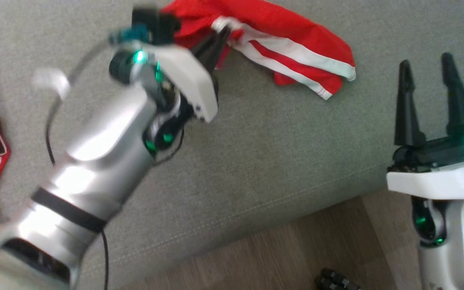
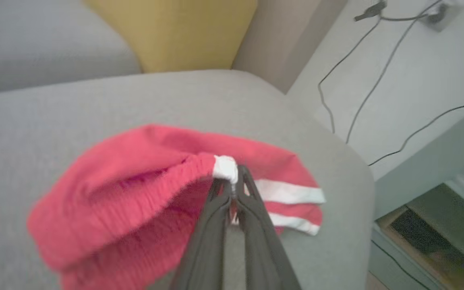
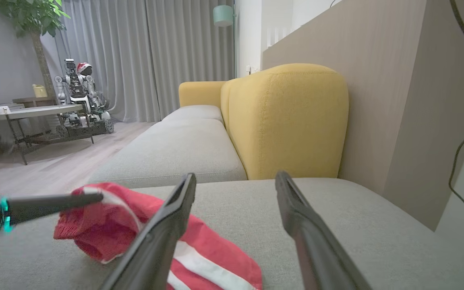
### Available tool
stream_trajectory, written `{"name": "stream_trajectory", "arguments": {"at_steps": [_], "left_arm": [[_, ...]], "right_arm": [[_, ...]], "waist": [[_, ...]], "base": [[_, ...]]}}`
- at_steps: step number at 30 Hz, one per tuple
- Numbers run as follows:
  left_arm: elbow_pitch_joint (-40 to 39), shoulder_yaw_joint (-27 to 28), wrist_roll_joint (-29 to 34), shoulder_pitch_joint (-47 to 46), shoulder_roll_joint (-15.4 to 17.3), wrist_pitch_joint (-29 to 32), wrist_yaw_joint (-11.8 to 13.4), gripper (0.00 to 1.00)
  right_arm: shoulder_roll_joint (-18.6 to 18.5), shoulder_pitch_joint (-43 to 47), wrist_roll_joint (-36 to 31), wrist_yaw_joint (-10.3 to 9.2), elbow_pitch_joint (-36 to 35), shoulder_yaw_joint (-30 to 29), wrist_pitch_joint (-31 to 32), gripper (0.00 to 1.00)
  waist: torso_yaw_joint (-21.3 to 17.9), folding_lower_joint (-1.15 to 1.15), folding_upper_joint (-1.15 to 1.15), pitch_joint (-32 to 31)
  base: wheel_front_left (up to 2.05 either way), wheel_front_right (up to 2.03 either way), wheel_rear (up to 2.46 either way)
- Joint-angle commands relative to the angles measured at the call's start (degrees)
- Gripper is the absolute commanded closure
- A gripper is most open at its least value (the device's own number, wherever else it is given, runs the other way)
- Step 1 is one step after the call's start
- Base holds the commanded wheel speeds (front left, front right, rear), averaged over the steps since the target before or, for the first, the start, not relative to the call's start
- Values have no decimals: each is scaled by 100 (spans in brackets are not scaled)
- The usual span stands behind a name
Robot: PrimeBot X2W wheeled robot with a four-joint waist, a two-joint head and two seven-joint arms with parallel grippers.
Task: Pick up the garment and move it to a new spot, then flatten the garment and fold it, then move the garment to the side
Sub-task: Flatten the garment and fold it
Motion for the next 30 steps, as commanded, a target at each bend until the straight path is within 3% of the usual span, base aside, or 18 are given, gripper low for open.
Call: {"name": "stream_trajectory", "arguments": {"at_steps": [1,4,8,14,20,24,30], "left_arm": [[-358,218,-87,-458,180,155,-59,100],[-1074,340,-317,-688,536,778,-84,100],[-2095,466,-475,-618,1207,1413,129,100],[-3155,681,-534,61,2013,1526,591,100],[-3371,863,-647,530,2277,1290,744,100],[-3305,908,-658,614,2276,1144,739,100],[-3155,894,-648,625,2185,1002,678,100]], "right_arm": [[-43,-24,49,-1,-113,158,-36,0],[-43,72,148,-1,245,349,-36,0],[-43,143,455,-1,855,529,-36,0],[-43,-41,780,-1,1837,527,-36,0],[-43,-573,422,-1,2652,549,-36,0],[-43,-865,232,-1,3092,417,-36,0],[-43,-922,317,-1,3640,669,-36,0]], "waist": [[13,0,0,-77],[26,0,0,-175],[83,0,0,-247],[332,0,0,-201],[596,0,0,-110],[712,0,0,-79],[811,0,0,-121]], "base": [[0,0,0],[0,0,0],[0,0,0],[0,0,0],[0,0,0],[0,0,0],[0,0,0]]}}
